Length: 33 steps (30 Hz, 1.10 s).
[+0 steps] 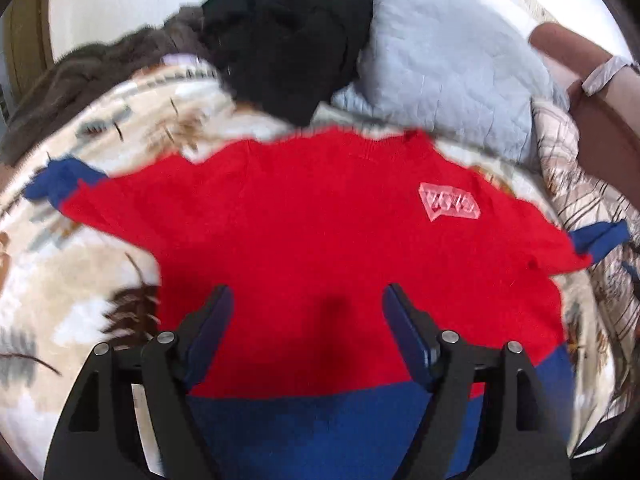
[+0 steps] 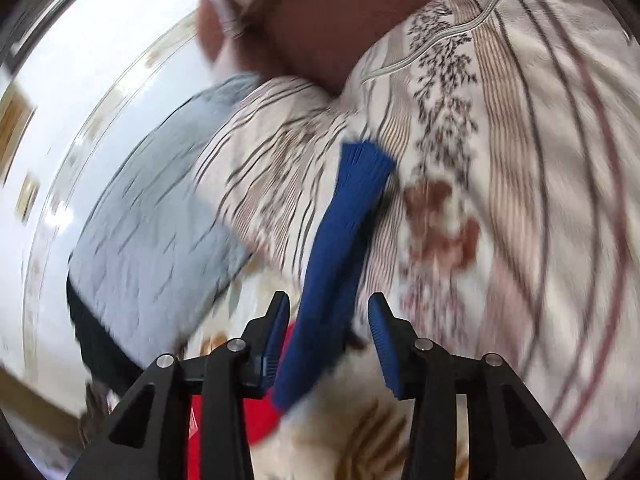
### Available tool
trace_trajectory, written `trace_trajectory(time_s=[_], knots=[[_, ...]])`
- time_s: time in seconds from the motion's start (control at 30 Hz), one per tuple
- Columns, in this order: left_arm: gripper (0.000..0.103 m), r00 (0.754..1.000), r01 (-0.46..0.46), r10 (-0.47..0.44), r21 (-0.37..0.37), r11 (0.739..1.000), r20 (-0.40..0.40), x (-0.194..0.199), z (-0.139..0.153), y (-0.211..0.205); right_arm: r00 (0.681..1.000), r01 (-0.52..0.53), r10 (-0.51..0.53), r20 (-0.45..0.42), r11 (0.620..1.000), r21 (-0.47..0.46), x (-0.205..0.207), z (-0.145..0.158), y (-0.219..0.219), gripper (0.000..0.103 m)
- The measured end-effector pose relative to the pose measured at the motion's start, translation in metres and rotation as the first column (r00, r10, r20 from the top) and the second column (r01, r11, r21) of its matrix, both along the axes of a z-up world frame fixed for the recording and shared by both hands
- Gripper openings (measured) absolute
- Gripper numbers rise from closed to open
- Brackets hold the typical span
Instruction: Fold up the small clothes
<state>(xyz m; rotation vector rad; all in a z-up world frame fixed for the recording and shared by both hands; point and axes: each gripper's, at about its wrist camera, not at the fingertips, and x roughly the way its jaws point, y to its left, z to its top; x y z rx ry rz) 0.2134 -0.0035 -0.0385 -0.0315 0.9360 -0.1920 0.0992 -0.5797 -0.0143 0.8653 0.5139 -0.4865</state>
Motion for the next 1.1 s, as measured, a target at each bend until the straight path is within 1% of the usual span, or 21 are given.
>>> trace_trajectory(time_s=[0.07,0.13,0.23,0.27,0.3,0.33,0.37,0.43,0.47,0.5,0.57,0.6,0.63,0.67,0.7,0.77,0.8,0.83,0.9,0.97,1.1], knots=[[0.077,0.999,0.011,-0.011,0.006,1.0,-0.048,0.009,-0.01,-0.003,1.0,0.016,-0.016,-0.022,1.0,0.003,0.018,-0.002,-0.01,0.052],[0.077,0.998,0.009,-0.008,0.012,1.0,-0.065,0.014,-0.018,-0.006,0.998,0.035,-0.035,-0.055,0.999,-0.005,0.035,-0.005,-0.014,0.053],[0.077,0.998,0.023,-0.022,0.016,1.0,-0.057,0.018,-0.016,-0.011,0.991,0.057,-0.061,-0.118,0.998,-0.033,0.053,-0.014,-0.023,0.044],[0.077,0.998,0.032,-0.031,0.015,0.999,-0.047,0.018,-0.013,-0.012,0.991,0.055,-0.059,-0.124,0.998,-0.041,0.055,-0.012,-0.025,0.024],[0.077,0.999,0.037,-0.037,0.012,0.999,-0.04,0.019,-0.011,-0.012,0.995,0.022,-0.025,-0.094,0.999,-0.04,0.058,-0.007,-0.027,0.007],[0.077,0.999,0.036,-0.036,-0.003,0.999,-0.034,0.021,-0.006,-0.01,0.998,0.001,-0.004,-0.069,0.999,-0.037,0.057,-0.005,-0.026,0.007],[0.077,0.999,0.037,-0.037,-0.023,0.999,-0.026,0.022,-0.003,-0.009,1.0,-0.014,0.014,-0.005,0.999,-0.05,0.053,0.006,-0.025,0.007],[0.077,0.999,0.031,-0.03,-0.065,0.997,0.014,0.024,0.01,-0.002,0.991,-0.041,0.055,0.119,0.993,-0.111,0.04,0.024,-0.021,0.007],[0.077,0.999,0.02,-0.017,-0.075,0.997,0.037,0.025,0.016,0.003,0.986,-0.048,0.07,0.15,0.987,-0.151,0.035,0.029,-0.02,0.007],[0.077,0.998,0.003,0.002,-0.083,0.997,0.057,0.026,0.02,0.009,0.989,-0.041,0.065,0.134,0.984,-0.174,0.032,0.027,-0.023,0.007],[0.081,0.998,-0.049,0.052,-0.074,0.996,0.043,0.033,0.015,0.017,0.997,-0.018,0.027,0.07,0.991,-0.134,0.031,0.008,-0.033,0.007],[0.081,0.998,-0.069,0.07,-0.072,0.995,0.002,0.038,0.006,0.02,1.0,-0.001,0.003,0.022,0.996,-0.091,0.029,-0.008,-0.039,0.007],[0.081,0.996,-0.08,0.076,-0.08,0.994,-0.056,0.044,-0.006,0.023,1.0,-0.001,0.002,0.008,0.998,-0.068,0.021,-0.017,-0.038,0.008],[0.081,0.993,-0.086,0.078,-0.09,0.992,-0.091,0.047,-0.013,0.024,1.0,-0.004,0.005,0.013,0.998,-0.061,0.016,-0.021,-0.036,0.008],[0.081,0.988,-0.097,0.083,-0.105,0.99,-0.127,0.05,-0.021,0.025,0.999,0.001,0.002,0.034,0.997,-0.077,0.011,-0.021,-0.031,0.01],[0.081,0.989,-0.1,0.088,-0.098,0.99,-0.119,0.049,-0.022,0.023,0.999,0.007,-0.003,0.042,0.996,-0.086,0.012,-0.018,-0.028,0.014],[0.081,0.991,-0.088,0.077,-0.094,0.992,-0.111,0.048,-0.021,0.02,0.999,0.021,-0.018,0.027,0.996,-0.081,0.014,-0.018,-0.028,0.013],[0.081,0.992,-0.076,0.066,-0.098,0.992,-0.109,0.047,-0.02,0.018,0.999,0.041,-0.041,0.001,0.996,-0.074,0.019,-0.02,-0.03,0.009],[0.081,0.993,-0.067,0.056,-0.1,0.993,-0.106,0.044,-0.02,0.016,0.999,0.04,-0.041,-0.011,0.996,-0.081,0.025,-0.015,-0.029,0.008],[0.081,0.993,-0.059,0.047,-0.104,0.993,-0.109,0.045,-0.019,0.015,1.0,0.016,-0.017,-0.003,0.991,-0.131,0.03,-0.006,-0.017,0.007],[0.081,0.991,-0.069,0.051,-0.142,0.987,-0.126,0.048,-0.018,0.022,0.994,-0.102,0.107,0.012,0.974,-0.204,0.041,0.019,0.024,0.006]])
